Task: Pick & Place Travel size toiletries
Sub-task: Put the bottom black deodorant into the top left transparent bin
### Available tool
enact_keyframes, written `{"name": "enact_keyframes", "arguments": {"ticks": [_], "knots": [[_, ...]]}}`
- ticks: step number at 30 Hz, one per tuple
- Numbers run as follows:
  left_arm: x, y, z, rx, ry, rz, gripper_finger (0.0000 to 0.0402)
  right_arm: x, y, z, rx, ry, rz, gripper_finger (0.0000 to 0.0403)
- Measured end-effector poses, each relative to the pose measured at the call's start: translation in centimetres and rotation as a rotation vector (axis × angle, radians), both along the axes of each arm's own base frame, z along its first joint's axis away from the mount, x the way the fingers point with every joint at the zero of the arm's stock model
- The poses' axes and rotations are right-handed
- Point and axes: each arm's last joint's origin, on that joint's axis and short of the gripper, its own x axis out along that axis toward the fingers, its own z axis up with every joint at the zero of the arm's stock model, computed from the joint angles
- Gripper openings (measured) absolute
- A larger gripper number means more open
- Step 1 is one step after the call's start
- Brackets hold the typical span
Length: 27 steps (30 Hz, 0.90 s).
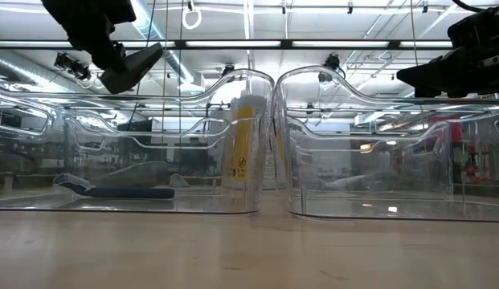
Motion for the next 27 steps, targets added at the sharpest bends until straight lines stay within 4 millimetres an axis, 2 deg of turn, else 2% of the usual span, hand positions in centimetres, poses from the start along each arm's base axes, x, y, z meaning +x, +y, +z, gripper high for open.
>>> {"name": "enact_keyframes", "arguments": {"ticks": [5, 14, 27], "knots": [[0.2, 1.1, 0.4, 0.043, -0.044, 0.035, 0.0220, 0.0, 0.0, 0.0, 0.000, 0.000, 0.000, 0.0012], [0.3, 2.5, 0.1, 0.069, -0.023, 0.052, 0.0220, 0.0, 0.0, 0.0, 0.000, 0.000, 0.000, 0.0012], [2.4, 3.7, -1.4, 0.050, 0.054, 0.019, 0.0221, 0.0, 0.0, 0.0, 0.000, 0.000, 0.000, 0.0012]]}}
